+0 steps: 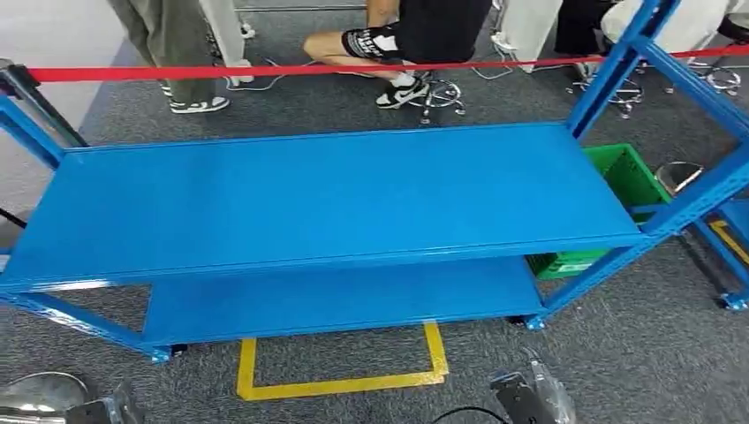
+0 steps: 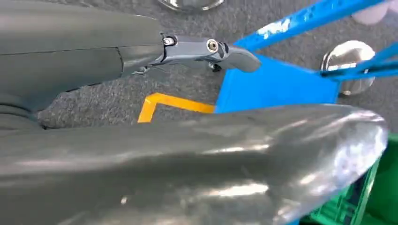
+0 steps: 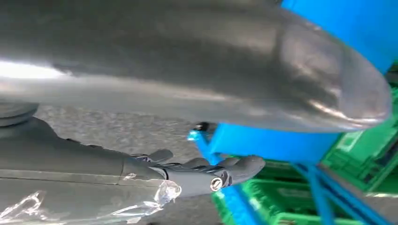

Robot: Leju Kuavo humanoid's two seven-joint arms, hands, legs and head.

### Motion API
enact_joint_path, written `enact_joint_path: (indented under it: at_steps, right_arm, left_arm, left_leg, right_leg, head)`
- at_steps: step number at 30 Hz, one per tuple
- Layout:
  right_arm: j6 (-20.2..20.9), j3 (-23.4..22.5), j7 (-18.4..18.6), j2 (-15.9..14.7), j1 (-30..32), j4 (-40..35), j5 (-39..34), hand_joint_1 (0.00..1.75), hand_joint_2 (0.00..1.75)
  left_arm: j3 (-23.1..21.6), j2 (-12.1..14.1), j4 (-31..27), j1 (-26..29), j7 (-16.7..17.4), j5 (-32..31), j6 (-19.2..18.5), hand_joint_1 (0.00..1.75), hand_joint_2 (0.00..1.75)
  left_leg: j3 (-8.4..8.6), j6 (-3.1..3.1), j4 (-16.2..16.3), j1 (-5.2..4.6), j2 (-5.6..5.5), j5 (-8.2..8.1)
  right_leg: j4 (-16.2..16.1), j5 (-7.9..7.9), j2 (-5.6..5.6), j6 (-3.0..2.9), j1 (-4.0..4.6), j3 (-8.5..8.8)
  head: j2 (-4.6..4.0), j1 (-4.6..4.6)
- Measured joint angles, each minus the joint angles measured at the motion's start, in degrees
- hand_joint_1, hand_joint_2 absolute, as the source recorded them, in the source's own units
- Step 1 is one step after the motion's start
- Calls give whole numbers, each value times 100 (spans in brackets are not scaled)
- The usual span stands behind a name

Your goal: Take the parts from the cabinet and place them on the table.

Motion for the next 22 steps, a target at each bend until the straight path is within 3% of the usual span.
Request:
enact_joint_path:
  at_steps: [1,2,3,5,7,8,9,10,12,13,14,15,17,18,19,20,21,22]
  right_arm:
    - [0,0,0,-2,1,-2,0,0,0]
    - [0,0,0,-2,1,0,2,0,0]
    - [0,0,2,-4,9,2,2,0,0]
    - [-4,-2,2,-2,-1,0,0,0,0]
    - [0,7,-2,-2,-10,0,-26,0,0]
    - [13,9,0,9,-16,0,-54,0,0]
    - [13,11,-9,7,-14,0,-70,0,0]
    - [9,7,-9,7,-10,0,-68,0,175]
    - [-9,0,-9,7,-11,2,-29,0,175]
    - [-9,4,-9,2,-15,11,-11,0,175]
    - [-9,15,4,-4,-29,41,-35,0,175]
    - [-9,33,24,-13,-50,70,-89,0,175]
    - [-9,90,96,-37,-126,138,-265,0,175]
    - [-9,114,127,-57,-160,173,-352,0,175]
    - [-11,129,166,-76,-192,229,-460,0,175]
    - [-11,147,212,-94,-222,289,-556,0,0]
    - [-13,160,234,-107,-243,363,-645,0,0]
    - [-13,179,286,-122,-266,461,-753,0,0]
  left_arm:
    - [0,0,0,0,13,-13,9,0,0]
    - [-4,0,0,2,24,-33,22,0,0]
    - [-7,0,0,0,33,-59,46,0,0]
    - [-15,0,0,17,46,-79,59,0,0]
    - [-17,0,0,36,81,-105,64,0,0]
    - [-15,2,-2,45,92,-120,66,0,0]
    - [-20,2,-4,44,92,-133,68,0,175]
    - [-30,4,-4,27,101,-136,68,0,175]
    - [-57,7,-2,16,107,-166,57,0,175]
    - [-68,13,22,12,116,-190,22,0,175]
    - [-79,39,121,-10,135,-197,-45,0,175]
    - [-90,70,232,-19,166,-195,-103,0,175]
    - [-107,120,435,-24,205,-190,-230,0,175]
    - [-118,144,572,-65,225,-179,-291,0,175]
    - [-124,168,689,-110,257,-173,-362,0,175]
    - [-133,188,800,-128,280,-155,-415,0,0]
    - [-149,212,901,-151,302,-133,-477,0,0]
    - [-157,240,1028,-192,323,-122,-541,0,0]
  left_leg:
    - [42,-9,0,-1,-80,-25]
    - [67,-27,-1,1,-149,-43]
    - [70,-56,12,-23,-219,-57]
    - [42,-127,-1,33,-322,-45]
    - [49,-213,-39,39,-396,-25]
    - [39,-230,6,31,-256,-81]
    - [-43,-266,175,-6,24,-234]
    - [-223,-304,545,0,197,-460]
    - [-651,-344,1409,26,320,-825]
    - [-752,-359,1599,43,326,-833]
    - [-700,-375,1507,57,327,-697]
    - [-534,-386,1204,70,329,-476]
    - [56,-418,183,104,342,-12]
    - [213,-443,-74,98,344,-96]
    - [223,-326,-136,104,313,-87]
    - [226,-308,-157,120,319,-71]
    - [227,-312,-157,113,319,-74]
    - [226,-303,-157,101,318,-73]
  right_leg:
    - [-455,344,77,-32,3,102]
    - [-919,652,309,-81,4,192]
    - [-988,597,486,-114,-11,212]
    - [-1046,603,427,-102,18,276]
    - [-1104,636,364,-159,13,299]
    - [-1156,672,288,-177,-26,340]
    - [-1195,684,271,-210,-33,363]
    - [-1209,683,216,-220,-32,374]
    - [-1207,674,107,-224,-32,374]
    - [-1207,670,60,-218,-36,376]
    - [-1207,663,30,-207,-43,386]
    - [-1206,652,16,-191,-54,399]
    - [-1204,622,16,-139,-78,451]
    - [-1193,600,15,-93,-27,448]
    - [-1173,581,23,-66,-19,412]
    - [-1180,561,22,-95,0,420]
    - [-1190,590,26,-237,0,423]
    - [-1200,596,30,-284,1,426]
  head:
    - [0,0]
    - [0,4]
    - [0,-15]
    - [0,-18]
    - [0,-16]
    - [0,-2]
    - [0,-73]
    - [0,-107]
    - [0,-109]
    - [0,-109]
    - [0,-109]
    - [0,-107]
    - [0,-112]
    - [0,-120]
    - [0,-138]
    - [0,-94]
    - [0,-92]
    - [0,-87]
